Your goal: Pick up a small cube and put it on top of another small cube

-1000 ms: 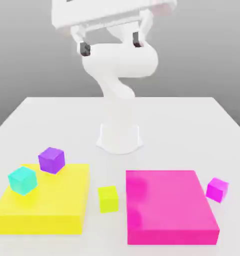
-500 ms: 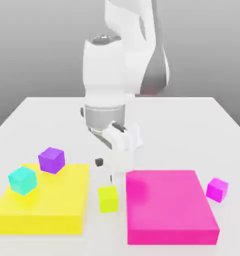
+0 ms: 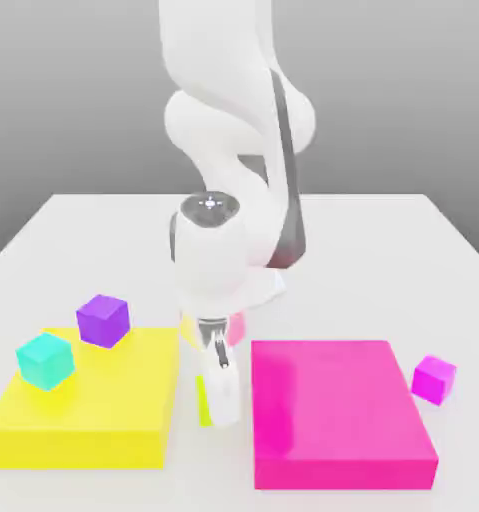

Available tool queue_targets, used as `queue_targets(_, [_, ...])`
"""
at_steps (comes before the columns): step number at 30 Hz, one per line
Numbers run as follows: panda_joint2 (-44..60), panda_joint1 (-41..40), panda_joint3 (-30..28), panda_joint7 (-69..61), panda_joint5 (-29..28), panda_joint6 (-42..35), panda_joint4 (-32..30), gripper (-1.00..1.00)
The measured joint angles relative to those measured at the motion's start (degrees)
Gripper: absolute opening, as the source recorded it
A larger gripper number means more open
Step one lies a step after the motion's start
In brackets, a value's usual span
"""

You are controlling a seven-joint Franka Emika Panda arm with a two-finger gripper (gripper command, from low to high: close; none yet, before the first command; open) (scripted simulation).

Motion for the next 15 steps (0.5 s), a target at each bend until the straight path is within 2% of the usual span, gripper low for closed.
queue_targets(4, [-1.33, -0.62, 0.71, -0.40, 0.44, -1.09, -0.24, -1.00])
queue_targets(9, [-11.05, -2.53, 4.61, -5.59, 7.51, -8.97, -2.06, -1.00])
queue_targets(11, [-14.93, -1.99, 4.53, -7.34, 9.52, -12.27, -2.63, -1.00])
queue_targets(15, [-17.66, -4.87, 1.96, -16.07, 9.95, -17.49, -0.14, -1.00])
